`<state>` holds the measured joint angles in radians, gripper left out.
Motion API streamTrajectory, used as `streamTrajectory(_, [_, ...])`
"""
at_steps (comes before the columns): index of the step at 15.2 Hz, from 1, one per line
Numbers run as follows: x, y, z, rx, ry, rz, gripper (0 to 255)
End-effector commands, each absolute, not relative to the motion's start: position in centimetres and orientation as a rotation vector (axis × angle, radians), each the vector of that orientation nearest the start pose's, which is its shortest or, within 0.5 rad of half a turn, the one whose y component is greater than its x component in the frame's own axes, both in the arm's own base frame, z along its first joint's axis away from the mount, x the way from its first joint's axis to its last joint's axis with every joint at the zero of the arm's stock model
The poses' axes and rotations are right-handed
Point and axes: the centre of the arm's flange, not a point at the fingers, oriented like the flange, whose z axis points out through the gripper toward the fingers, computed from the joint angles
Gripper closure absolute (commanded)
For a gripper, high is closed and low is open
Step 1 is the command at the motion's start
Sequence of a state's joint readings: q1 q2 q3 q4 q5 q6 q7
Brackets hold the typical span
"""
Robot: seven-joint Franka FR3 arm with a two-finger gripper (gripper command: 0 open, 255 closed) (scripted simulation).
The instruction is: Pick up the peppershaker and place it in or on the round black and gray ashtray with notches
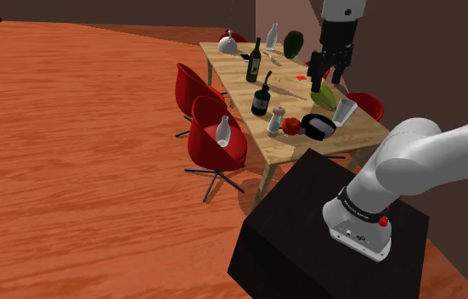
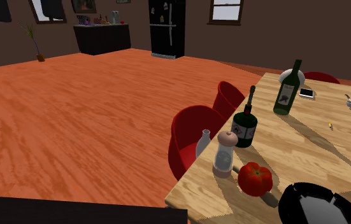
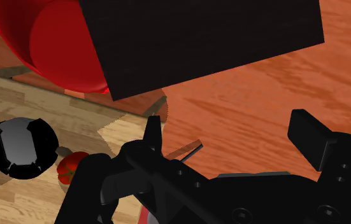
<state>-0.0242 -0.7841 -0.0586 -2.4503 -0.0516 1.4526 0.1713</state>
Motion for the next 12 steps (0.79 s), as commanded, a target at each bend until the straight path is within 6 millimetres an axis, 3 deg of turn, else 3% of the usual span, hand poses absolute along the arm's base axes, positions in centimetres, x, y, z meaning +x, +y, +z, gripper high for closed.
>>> streamTrajectory(1, [28.7, -3.3, 53.7, -3.124, 0.366, 0.337, 0])
streamTrajectory(12, [34.9, -13.0, 45.0, -3.135, 0.271, 0.325, 0])
